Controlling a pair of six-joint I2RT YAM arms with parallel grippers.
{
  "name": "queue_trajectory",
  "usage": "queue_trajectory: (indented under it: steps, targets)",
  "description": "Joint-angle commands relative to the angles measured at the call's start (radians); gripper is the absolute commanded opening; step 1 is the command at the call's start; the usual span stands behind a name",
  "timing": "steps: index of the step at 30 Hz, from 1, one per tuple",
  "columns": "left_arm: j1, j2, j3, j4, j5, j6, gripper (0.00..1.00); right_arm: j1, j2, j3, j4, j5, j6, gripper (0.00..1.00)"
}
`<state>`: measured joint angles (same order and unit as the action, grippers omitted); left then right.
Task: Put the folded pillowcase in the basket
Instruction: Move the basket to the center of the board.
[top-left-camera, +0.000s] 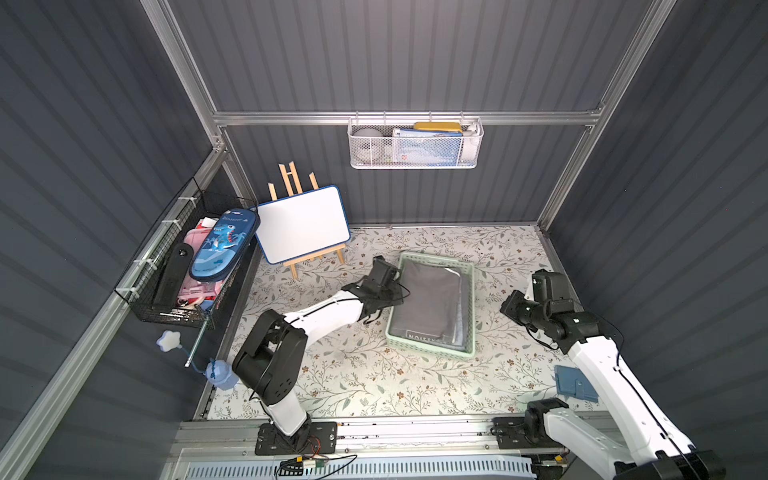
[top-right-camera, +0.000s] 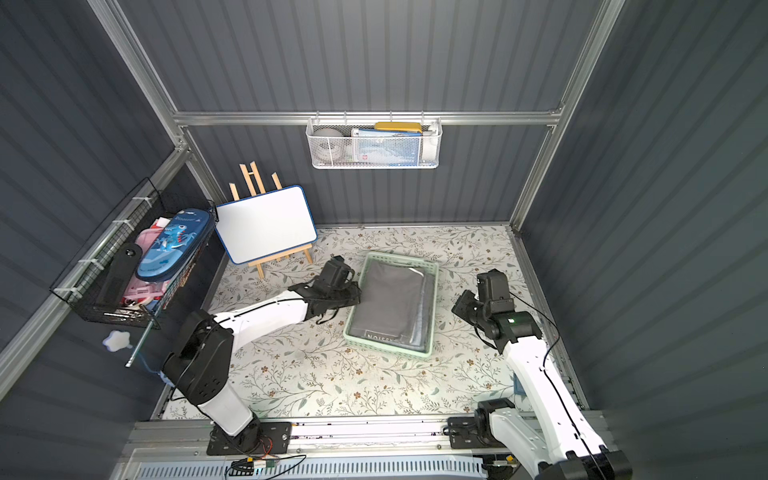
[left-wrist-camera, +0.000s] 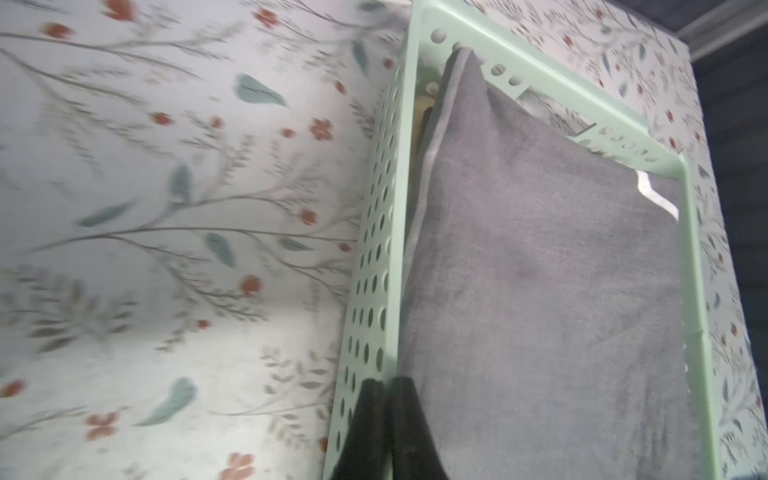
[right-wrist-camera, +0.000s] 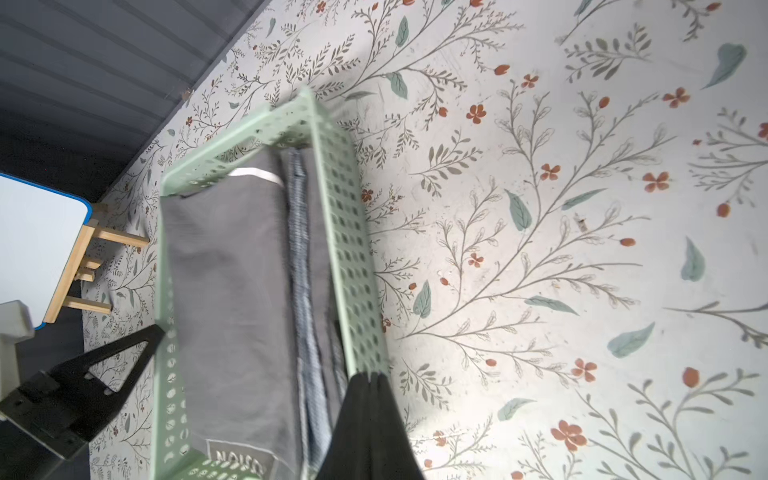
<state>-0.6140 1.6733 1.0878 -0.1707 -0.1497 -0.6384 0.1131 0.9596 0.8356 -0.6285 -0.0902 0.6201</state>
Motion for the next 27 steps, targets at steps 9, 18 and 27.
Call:
queue_trajectory:
  steps: [9, 18, 27]
  targets:
    - [0.075, -0.031, -0.013, -0.032, -0.095, 0.062, 0.00, 0.005, 0.029, -0.018, 0.028, -0.044, 0.009, 0.00]
    - [0.067, 0.061, 0.058, 0.019, -0.020, 0.248, 0.00, 0.005, 0.016, -0.027, 0.018, -0.041, 0.016, 0.00]
    - [0.069, 0.062, 0.104, -0.122, -0.098, 0.174, 0.92, 0.007, 0.024, -0.024, 0.009, -0.046, 0.012, 0.26]
